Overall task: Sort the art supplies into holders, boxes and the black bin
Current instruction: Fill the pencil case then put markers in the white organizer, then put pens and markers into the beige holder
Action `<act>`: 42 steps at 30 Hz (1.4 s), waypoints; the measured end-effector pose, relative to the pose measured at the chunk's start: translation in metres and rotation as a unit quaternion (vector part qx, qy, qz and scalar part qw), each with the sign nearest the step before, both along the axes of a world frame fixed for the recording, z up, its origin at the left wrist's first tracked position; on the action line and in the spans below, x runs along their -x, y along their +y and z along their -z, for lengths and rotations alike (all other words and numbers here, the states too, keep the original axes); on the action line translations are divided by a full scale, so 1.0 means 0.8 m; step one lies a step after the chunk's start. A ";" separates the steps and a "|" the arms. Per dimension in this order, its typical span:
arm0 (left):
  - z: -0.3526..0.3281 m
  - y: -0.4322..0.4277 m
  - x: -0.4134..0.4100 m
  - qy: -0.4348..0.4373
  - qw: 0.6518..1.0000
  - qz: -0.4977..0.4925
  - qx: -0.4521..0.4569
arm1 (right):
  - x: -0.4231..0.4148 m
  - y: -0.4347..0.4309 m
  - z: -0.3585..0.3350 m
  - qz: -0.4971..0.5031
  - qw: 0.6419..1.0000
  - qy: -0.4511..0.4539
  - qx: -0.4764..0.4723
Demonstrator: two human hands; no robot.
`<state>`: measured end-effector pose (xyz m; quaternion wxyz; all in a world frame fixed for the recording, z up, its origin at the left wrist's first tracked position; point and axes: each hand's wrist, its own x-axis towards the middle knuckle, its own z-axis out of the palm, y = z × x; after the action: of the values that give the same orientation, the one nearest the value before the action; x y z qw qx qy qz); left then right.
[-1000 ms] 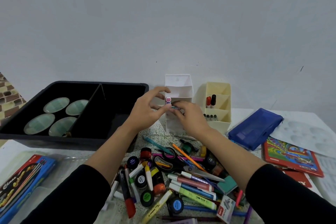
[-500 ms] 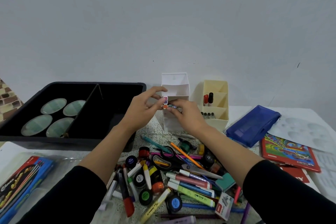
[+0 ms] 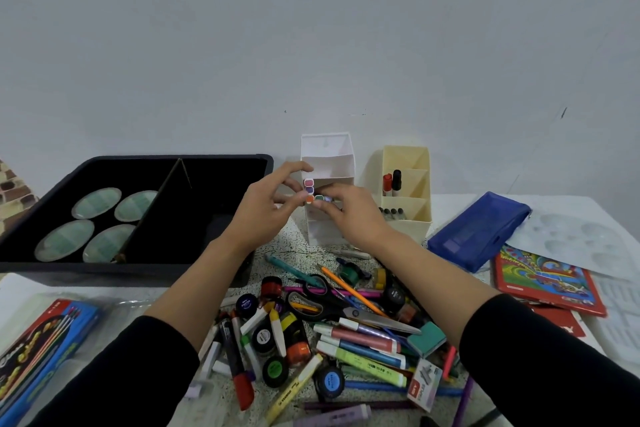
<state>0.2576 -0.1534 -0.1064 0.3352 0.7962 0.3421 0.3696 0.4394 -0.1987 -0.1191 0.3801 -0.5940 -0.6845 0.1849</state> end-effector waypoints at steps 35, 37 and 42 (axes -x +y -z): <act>0.047 -0.141 0.137 0.164 0.985 -0.037 -0.033 | 0.006 -0.128 0.066 -0.109 0.989 -0.097 0.007; 0.068 -0.145 0.155 0.209 0.976 -0.059 -0.021 | 0.023 -0.122 0.069 -0.139 0.982 -0.124 0.012; 0.117 -0.156 0.163 0.285 0.950 -0.112 -0.059 | 0.070 -0.113 0.071 -0.153 0.967 -0.203 0.019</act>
<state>0.1274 -0.2779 -0.1996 0.1323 0.8434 0.4879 0.1820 0.3837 -0.2888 -0.1755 0.1889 -0.5141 -0.8267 0.1290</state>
